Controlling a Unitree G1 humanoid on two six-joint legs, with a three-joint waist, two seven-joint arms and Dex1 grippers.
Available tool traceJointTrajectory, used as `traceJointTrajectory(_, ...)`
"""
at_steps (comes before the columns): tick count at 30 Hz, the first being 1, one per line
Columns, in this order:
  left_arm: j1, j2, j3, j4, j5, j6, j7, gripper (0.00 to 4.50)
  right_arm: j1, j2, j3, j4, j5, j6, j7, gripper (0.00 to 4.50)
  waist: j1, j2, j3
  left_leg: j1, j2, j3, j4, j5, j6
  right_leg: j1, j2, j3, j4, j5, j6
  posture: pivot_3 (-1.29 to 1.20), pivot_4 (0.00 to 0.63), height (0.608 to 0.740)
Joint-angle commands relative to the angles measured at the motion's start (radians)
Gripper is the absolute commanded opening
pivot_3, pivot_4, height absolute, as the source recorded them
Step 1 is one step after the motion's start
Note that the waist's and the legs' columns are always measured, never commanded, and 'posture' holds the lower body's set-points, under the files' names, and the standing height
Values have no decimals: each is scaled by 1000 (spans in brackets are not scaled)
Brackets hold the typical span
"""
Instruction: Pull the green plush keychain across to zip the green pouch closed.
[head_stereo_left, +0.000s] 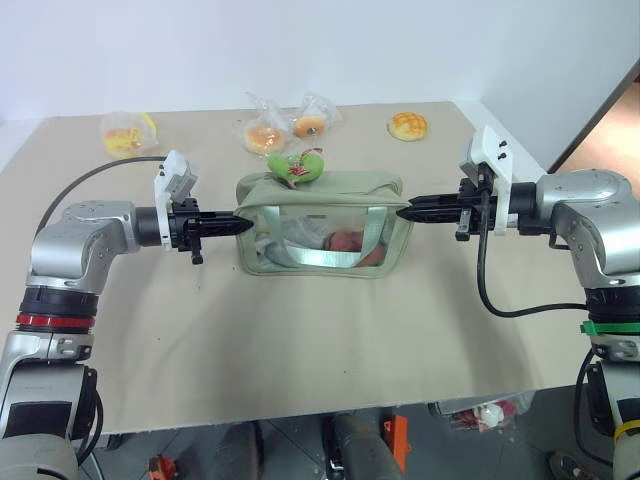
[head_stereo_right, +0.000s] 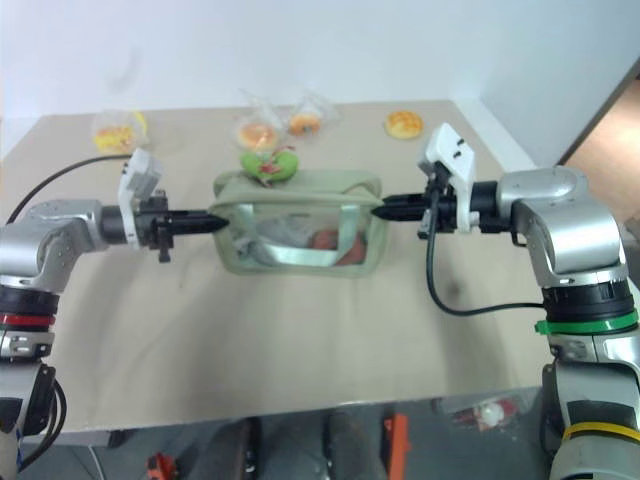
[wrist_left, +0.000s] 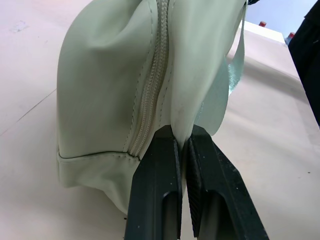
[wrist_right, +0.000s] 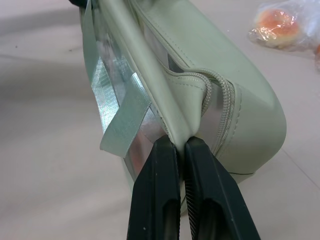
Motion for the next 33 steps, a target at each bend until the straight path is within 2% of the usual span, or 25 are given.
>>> traceJointTrajectory(1, 30, 7, 46, -87, -43, 25, 17, 0, 21, -14, -107, -132, 106, 27, 4, 1345, 0, 0, 0, 0, 0, 0, 0, 0, 0, 0, 0, 0, 0, 0, 1, 0, 150, 740)
traceJointTrajectory(4, 58, 3, 58, -119, -55, 41, 42, 0, -16, -2, -180, -167, 180, 84, -53, 2469, 0, 0, 0, 0, 0, 0, 0, 0, 0, 0, 0, 0, 0, 0, 1, 0, 150, 740)
traceJointTrajectory(6, 67, 0, 63, -130, -64, 46, 53, 0, -78, 10, -220, -167, 238, 101, -74, 3060, -1, 0, 0, 1, 1, 0, 0, 0, 0, 0, 1, 0, 0, 1, 1, 0, 150, 740)
traceJointTrajectory(10, 70, -6, 60, -132, -69, 44, 63, 0, -207, 64, -192, -110, 249, 64, -102, 3060, -2, 0, 0, 2, 1, 0, 1, 0, 0, 1, 1, 0, 0, 0, -3, 0, 150, 740)
traceJointTrajectory(15, 59, -16, 50, -130, -70, 40, 64, 0, -289, 106, 20, 22, 40, -96, -81, 3060, -2, -1, 0, 3, 1, 0, 1, 0, 1, 2, 1, 1, 0, 0, -4, 0, 150, 740)
traceJointTrajectory(21, 58, -15, 46, -133, -68, 39, 59, 0, -448, 222, 199, 352, -139, -312, 32, 3060, -1, -1, 0, 1, 1, 1, 0, 0, 1, 0, 2, 2, 0, 2, 0, 0, 150, 740)
traceJointTrajectory(28, 79, -13, 43, -152, -64, 36, 65, 0, -694, 303, 240, 869, -308, -592, 88, 3060, 1, -1, 0, 0, 1, 1, 0, 0, 1, -1, 1, 2, -1, 2, 1, 0, 150, 740)
traceJointTrajectory(33, 107, -13, 56, -186, -75, 44, 78, 0, -781, 333, 234, 1067, -377, -700, 119, 3060, 0, -1, 0, 1, 1, 1, -2, 0, 0, 0, 1, 1, -1, 2, 0, 0, 150, 740)
